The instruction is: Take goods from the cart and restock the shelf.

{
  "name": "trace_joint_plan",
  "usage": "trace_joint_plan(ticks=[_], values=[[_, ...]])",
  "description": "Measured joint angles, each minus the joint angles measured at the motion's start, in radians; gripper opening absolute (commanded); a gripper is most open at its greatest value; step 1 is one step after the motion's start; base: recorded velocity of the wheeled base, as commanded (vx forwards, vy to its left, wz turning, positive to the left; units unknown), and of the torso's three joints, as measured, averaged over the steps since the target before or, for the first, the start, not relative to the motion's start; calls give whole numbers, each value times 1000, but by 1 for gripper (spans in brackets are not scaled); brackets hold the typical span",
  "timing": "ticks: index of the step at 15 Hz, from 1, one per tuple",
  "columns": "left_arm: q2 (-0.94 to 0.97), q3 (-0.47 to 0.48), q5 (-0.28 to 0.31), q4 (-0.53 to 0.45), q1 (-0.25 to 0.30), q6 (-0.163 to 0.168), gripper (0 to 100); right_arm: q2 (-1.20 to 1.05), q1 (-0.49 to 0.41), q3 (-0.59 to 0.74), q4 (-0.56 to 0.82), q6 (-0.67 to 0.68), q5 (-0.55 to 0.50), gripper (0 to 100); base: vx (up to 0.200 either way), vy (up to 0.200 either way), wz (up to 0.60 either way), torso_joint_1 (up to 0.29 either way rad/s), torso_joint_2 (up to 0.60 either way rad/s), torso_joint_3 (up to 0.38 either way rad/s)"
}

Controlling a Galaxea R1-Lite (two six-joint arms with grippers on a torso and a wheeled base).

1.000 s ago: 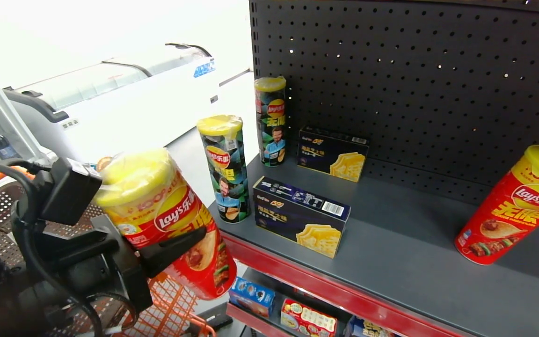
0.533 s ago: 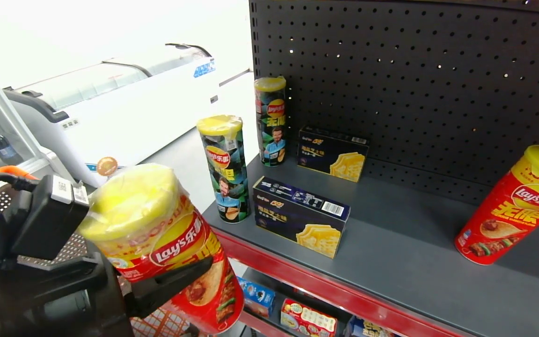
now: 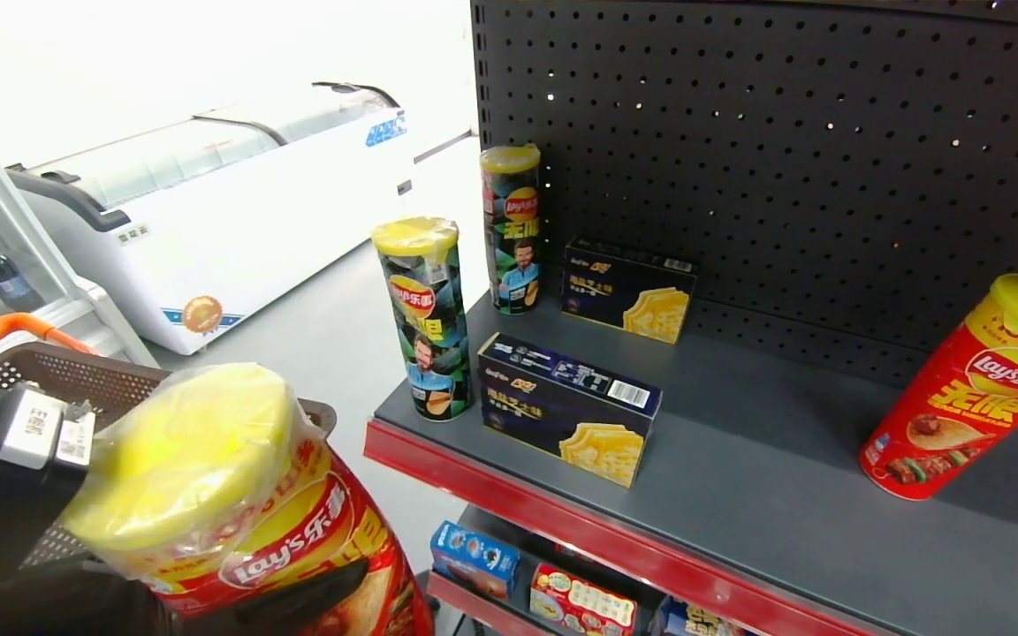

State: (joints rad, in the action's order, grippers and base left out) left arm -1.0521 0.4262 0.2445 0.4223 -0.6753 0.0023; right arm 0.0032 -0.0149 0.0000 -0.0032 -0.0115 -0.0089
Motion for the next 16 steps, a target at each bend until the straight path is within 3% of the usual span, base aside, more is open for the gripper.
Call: trace_joint_plan(ticks=[4,11,16], values=[[10,0,0,2,-45,-2,0,0,-2,0,-2,0,0,100,0,0,-600,-1,4,4],[13,-1,-2,1,-51,-5,0,0,0,0,-1,0,0,100,0,0,-600,4,4,3],[20,-8,-1,1,-47,-12,0,0,0,0,1,1,1,100,0,0,0,0,0,0]])
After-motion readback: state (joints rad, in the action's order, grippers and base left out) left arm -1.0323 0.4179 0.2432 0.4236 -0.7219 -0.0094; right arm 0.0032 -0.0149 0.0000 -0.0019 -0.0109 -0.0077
